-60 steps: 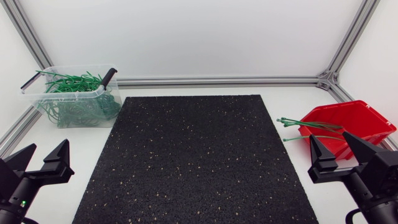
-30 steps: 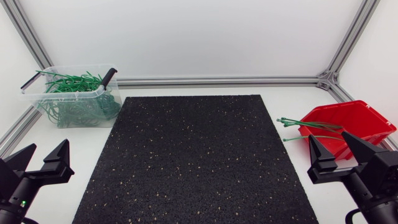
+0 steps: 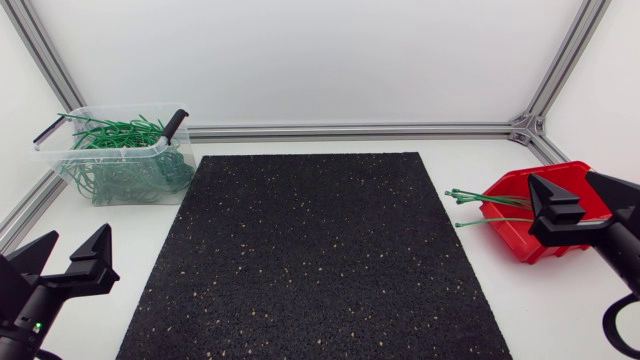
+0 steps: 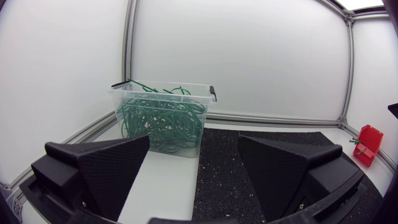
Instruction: Take a green cable tie from the red box, thread the tail through the head to close it, then place it in the transparent bin on the left.
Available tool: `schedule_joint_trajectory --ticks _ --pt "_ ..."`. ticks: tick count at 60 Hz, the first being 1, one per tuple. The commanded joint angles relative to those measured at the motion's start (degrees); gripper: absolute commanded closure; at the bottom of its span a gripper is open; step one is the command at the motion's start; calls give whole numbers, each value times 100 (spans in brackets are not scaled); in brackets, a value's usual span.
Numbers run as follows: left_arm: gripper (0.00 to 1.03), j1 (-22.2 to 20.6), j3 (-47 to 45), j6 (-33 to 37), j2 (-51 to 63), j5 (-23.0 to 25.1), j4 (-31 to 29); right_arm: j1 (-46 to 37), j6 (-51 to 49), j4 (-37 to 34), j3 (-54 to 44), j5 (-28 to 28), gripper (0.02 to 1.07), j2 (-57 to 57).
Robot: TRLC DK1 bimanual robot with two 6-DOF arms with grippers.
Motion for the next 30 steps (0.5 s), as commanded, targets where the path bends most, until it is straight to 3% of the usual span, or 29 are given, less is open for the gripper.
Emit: schedule_joint_trajectory --ticks 1,9,16,30 --pt "4 22 -183 -100 -41 -25 -374 -148 -183 -202 422 -63 6 624" --pt "4 22 -183 -91 -41 -25 -374 -499 -1053 -764 1038 -1065 6 1582" --pt "4 22 -183 -91 -41 -25 -374 -754 -1413 -1397 1627 -1566 6 2417" --pt "4 5 -183 -83 -41 -25 -374 -851 -2600 -2346 2629 -1663 6 3903"
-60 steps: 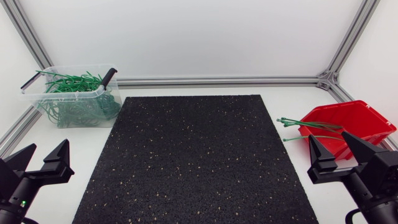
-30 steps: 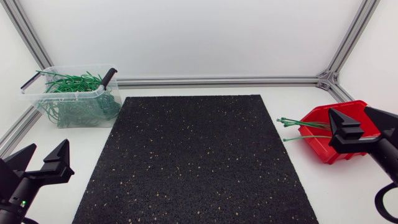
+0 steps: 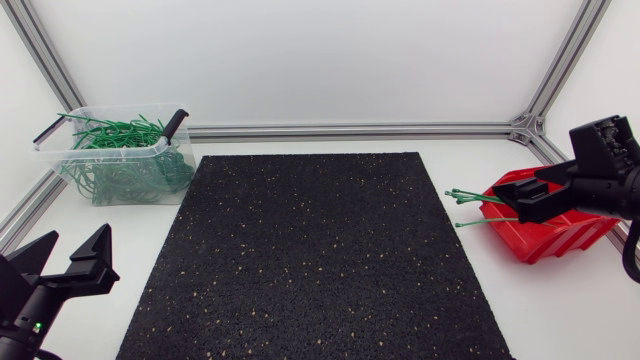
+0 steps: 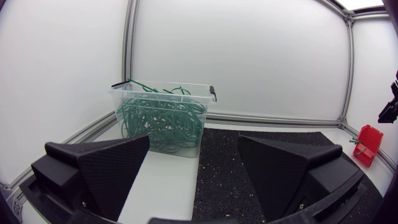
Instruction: Take a green cable tie from the red box, thread the tail through the head to close it, then place it in the transparent bin on the left.
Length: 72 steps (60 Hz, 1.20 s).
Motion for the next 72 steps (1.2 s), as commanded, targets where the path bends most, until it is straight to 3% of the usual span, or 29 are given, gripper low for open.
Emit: schedule_joint_trajectory --ticks 1,6,16,21,34,46,58,72 --pt "4 5 -183 -83 -41 -25 -374 -46 -625 -270 404 0 6 489" --pt "4 14 -183 -83 -41 -25 -383 -29 -1416 -674 729 159 6 858" --pt "4 -4 -183 -83 -32 -25 -383 358 -2848 -912 878 1231 6 1280" --pt "4 -13 -183 -83 -32 -25 -383 375 -3736 -797 597 1319 7 1271" --pt "4 -22 -183 -83 -23 -25 -383 454 -4553 -402 281 1521 8 1755" --pt "4 -22 -183 -74 -23 -25 -383 454 -5256 697 -378 1626 11 1887" --pt "4 -22 -183 -74 -14 -25 -383 507 -6065 2472 -1354 1943 13 1895" --pt "4 -22 -183 -83 -6 -25 -391 745 -6390 3527 -1908 2022 24 1939"
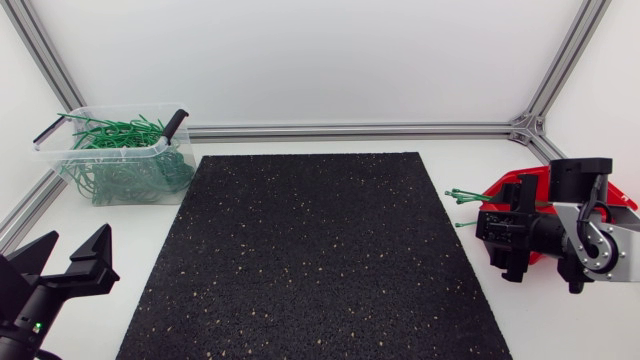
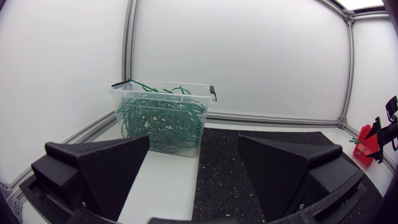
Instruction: Take a green cable tie from the red box, thread the tail through the head to close it, then place it in the transparent bin on the left.
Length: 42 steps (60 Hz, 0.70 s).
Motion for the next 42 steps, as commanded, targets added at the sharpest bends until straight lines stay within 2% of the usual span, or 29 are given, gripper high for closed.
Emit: schedule_joint_trajectory --ticks 1,10,16,23,29,42 --pt "4 -19 -190 -83 -6 -25 -374 159 -268 402 -286 96 26 154" --pt "4 -11 -190 -74 -6 -25 -374 308 -418 1167 -515 298 38 576" --pt "4 -19 -190 -83 -6 -25 -374 370 -532 1668 -646 369 53 839" --pt "4 -19 -190 -83 3 -25 -374 405 -681 1949 -717 395 76 918" --pt "4 -19 -190 -83 3 -25 -374 352 -778 2063 -708 386 80 936" --pt "4 -19 -190 -74 3 -25 -374 159 -945 2335 -682 386 80 1041"
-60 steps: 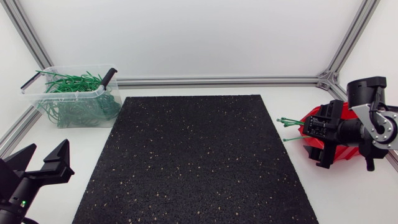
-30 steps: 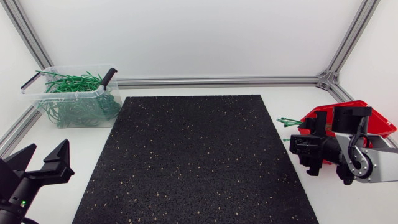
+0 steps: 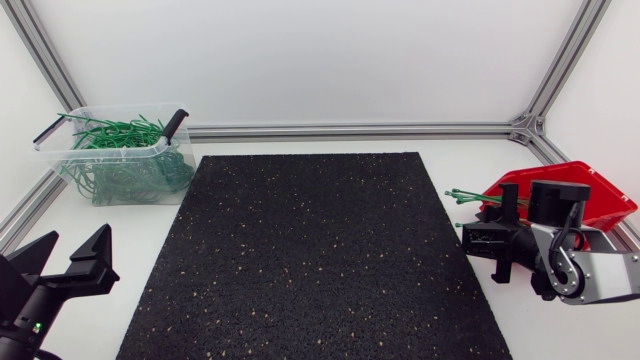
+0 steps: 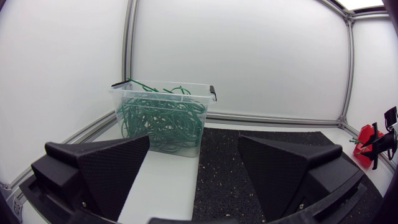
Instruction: Take a green cable tie from the red box, thread the tail through the head to close it, then place it in the transparent bin on the left.
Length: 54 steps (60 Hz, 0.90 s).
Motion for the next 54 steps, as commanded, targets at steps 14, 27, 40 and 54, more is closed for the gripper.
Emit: schedule_joint_trajectory --ticks 14,27,40,54 --pt "4 -19 -194 -74 29 -25 -372 -174 -272 133 -28 56 86 244" --pt "4 -19 -194 -74 29 -25 -372 -130 -316 291 -54 65 101 192" --pt "4 -28 -194 -74 21 -25 -372 72 44 -764 201 83 101 -1021" --pt "4 -107 -194 -83 -14 -25 -372 433 1600 -3796 1686 -155 101 -2401"
